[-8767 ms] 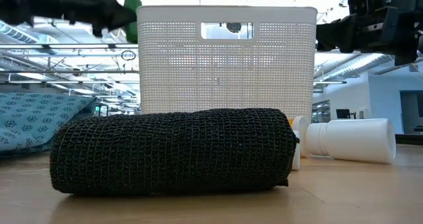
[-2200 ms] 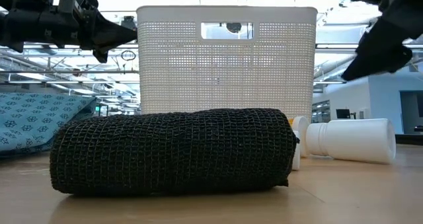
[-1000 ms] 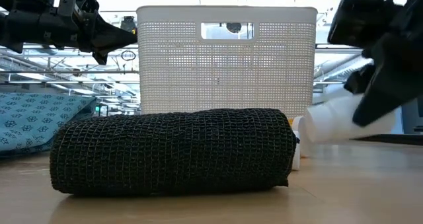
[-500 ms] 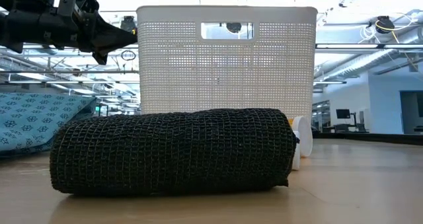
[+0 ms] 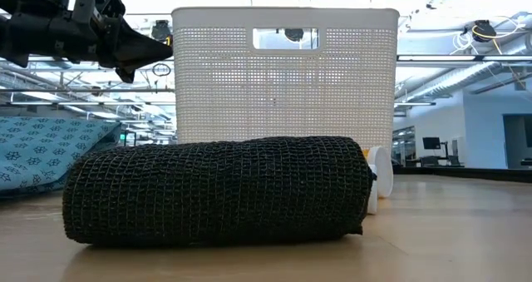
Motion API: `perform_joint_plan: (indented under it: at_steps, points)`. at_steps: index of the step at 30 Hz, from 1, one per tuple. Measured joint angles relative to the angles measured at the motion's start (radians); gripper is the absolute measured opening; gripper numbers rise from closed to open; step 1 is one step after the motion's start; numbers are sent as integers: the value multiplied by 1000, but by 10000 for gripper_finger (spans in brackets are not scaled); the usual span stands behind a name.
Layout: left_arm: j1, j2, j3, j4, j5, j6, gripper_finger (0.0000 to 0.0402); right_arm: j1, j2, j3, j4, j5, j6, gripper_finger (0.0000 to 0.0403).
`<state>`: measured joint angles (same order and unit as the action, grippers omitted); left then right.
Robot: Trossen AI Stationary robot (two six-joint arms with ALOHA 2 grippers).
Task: Pick & place medical supplies in basket/bin
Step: Put the white pill bottle into the white bin
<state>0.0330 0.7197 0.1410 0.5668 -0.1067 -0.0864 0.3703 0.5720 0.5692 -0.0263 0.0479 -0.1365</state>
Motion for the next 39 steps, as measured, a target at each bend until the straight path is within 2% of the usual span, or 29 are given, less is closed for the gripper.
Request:
perform_joint_plan:
  at_steps: [5, 10, 16, 20, 22, 26, 32, 36, 39]
  points:
    - [0, 0, 0, -9, 0, 0, 47, -11, -162, -158, 107, 16, 20, 160]
    - [0, 0, 0, -18, 0, 0, 47, -11, -277, -263, 158, 165, 20, 160]
    - [0, 0, 0, -18, -7, 0, 47, -12, -336, -324, 158, 213, 27, 160]
    - [0, 0, 0, -18, -26, 0, 47, -12, -339, -340, 155, 225, 48, 160]
    - [0, 0, 0, -18, -30, 0, 47, -12, -327, -333, 173, 265, 55, 161]
    - [0, 0, 0, -18, -35, 0, 47, -32, -283, -256, 177, 291, 20, 160]
    - [0, 0, 0, -17, -63, 13, 47, -119, -127, -21, 130, 291, -49, 159]
    - [0, 0, 0, -17, -98, 13, 47, -226, 46, 196, -54, 289, -63, 159]
    - [0, 0, 0, -17, -104, 13, 47, -333, 200, 372, -252, 226, -63, 159]
